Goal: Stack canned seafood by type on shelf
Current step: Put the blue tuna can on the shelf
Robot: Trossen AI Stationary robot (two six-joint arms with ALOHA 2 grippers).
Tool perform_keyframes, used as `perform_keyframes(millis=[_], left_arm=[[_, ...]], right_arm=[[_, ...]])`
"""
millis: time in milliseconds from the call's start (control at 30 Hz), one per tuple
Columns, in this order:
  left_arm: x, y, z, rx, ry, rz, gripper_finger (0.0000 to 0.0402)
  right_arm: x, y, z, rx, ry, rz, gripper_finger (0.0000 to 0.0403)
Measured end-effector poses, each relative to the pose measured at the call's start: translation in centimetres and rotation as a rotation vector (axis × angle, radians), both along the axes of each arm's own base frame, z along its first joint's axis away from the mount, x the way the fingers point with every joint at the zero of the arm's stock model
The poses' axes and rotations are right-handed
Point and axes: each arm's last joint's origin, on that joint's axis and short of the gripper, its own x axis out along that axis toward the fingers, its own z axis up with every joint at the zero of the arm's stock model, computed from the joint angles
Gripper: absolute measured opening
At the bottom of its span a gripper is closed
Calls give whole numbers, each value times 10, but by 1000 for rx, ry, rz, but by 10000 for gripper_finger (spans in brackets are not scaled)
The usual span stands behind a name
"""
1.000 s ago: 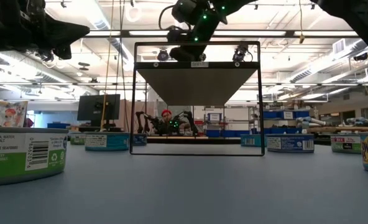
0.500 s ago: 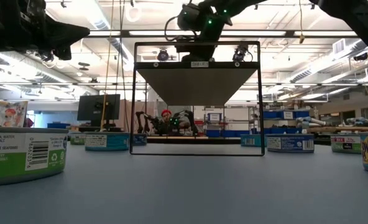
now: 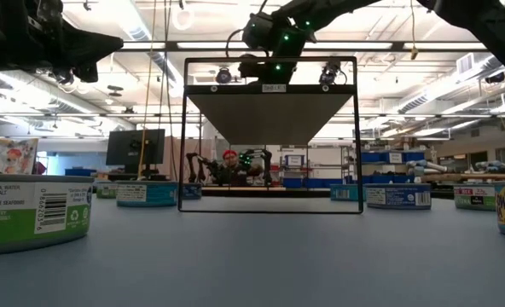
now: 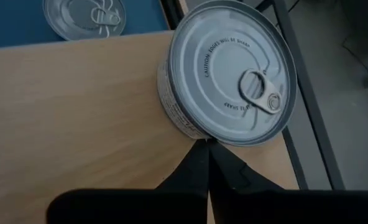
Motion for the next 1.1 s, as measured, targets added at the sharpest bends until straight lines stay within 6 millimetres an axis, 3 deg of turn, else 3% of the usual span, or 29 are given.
perform_keyframes(millis=[400,567,1100], left_arm=[[0,0,0,0,0,0,2],[0,0,0,0,0,0,2],[0,0,0,0,-2,0,2]], right_arm=[[6,10,18,-27,-47,22,17],[9,0,21,-42,-142,20,6],[-6,-29,10,114,-198,-5,6]])
